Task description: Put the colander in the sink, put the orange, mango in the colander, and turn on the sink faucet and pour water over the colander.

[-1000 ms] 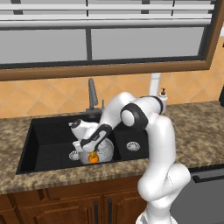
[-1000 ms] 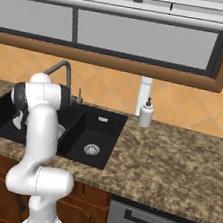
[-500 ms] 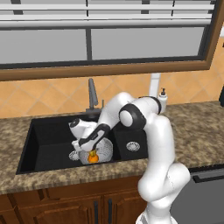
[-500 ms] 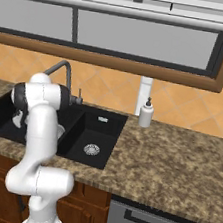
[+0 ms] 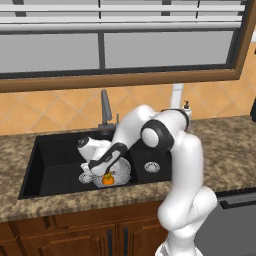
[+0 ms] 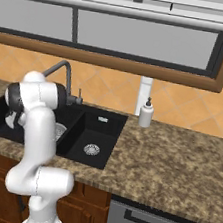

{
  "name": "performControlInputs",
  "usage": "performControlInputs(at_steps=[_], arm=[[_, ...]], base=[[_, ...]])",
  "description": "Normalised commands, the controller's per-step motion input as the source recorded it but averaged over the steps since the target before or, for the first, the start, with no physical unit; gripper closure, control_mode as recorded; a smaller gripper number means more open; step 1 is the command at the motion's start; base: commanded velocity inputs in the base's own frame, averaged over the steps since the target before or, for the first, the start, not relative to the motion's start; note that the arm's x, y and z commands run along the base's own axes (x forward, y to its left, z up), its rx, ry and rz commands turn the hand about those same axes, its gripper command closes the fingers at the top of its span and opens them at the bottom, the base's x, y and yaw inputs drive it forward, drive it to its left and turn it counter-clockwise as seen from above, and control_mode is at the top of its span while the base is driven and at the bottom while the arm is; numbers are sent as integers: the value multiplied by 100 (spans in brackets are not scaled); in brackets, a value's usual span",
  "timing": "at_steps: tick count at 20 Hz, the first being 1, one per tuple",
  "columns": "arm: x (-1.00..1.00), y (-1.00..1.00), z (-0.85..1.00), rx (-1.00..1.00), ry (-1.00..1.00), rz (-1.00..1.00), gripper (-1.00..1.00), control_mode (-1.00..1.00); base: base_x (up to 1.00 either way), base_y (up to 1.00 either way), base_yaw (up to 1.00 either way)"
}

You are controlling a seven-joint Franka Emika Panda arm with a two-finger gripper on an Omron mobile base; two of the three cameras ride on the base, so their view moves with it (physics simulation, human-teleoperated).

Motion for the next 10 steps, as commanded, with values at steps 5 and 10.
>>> performControlInputs(at_steps=[5,10], arm=[[-40,0,50,0,-1,0,-100,-100],[-62,1,57,0,-8,1,-100,-100]], base=[[0,0,0],[0,0,0]])
